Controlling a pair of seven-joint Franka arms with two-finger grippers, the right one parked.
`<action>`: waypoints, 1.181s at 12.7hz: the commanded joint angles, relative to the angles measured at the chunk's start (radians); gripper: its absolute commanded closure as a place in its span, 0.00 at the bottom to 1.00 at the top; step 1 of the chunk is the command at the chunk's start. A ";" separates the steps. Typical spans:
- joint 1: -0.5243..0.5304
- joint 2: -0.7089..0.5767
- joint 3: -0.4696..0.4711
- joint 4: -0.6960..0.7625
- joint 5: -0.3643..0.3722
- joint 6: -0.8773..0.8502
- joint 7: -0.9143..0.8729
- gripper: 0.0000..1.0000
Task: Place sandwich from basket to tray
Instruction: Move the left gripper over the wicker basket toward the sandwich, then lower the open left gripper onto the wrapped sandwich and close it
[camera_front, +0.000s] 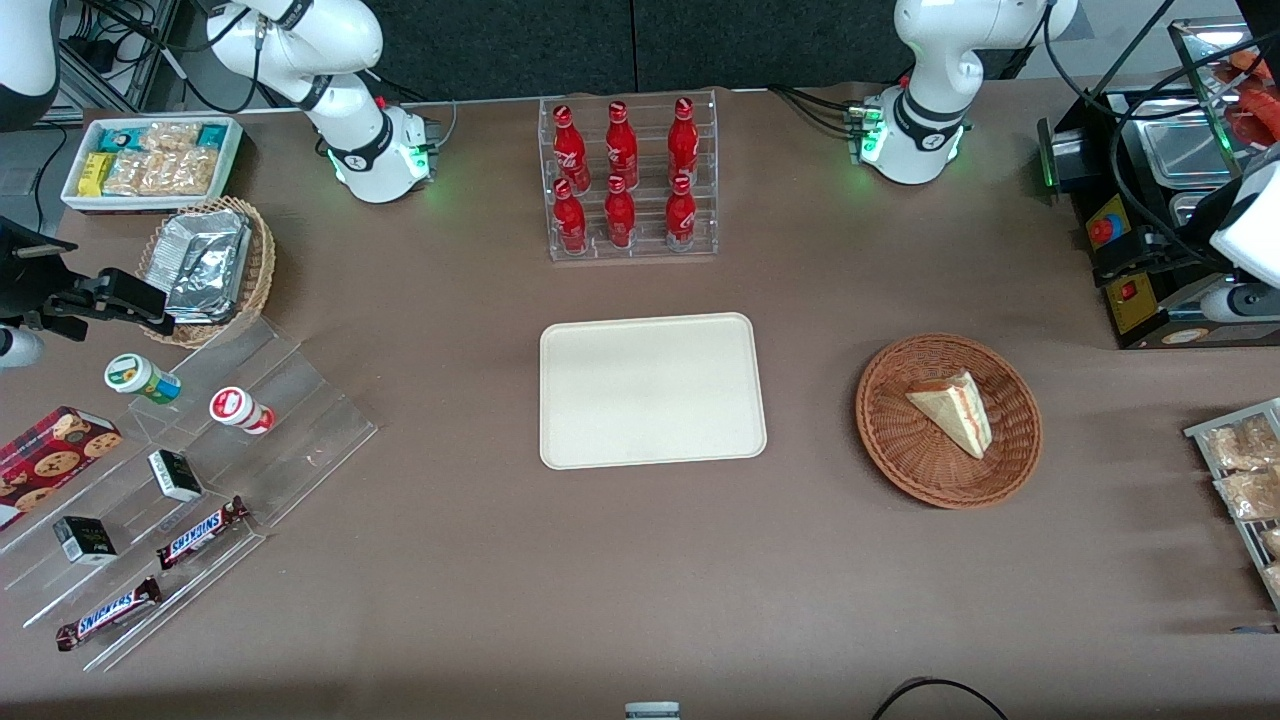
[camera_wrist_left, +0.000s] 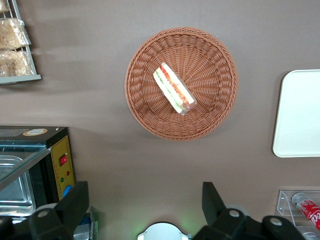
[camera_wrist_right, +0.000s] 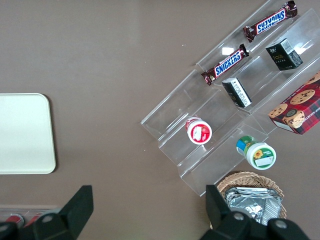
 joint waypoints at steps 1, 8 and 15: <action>0.002 -0.062 -0.009 -0.166 0.016 0.115 -0.002 0.00; 0.002 -0.099 -0.021 -0.459 0.015 0.417 -0.241 0.00; -0.004 -0.074 -0.065 -0.647 0.016 0.748 -0.542 0.00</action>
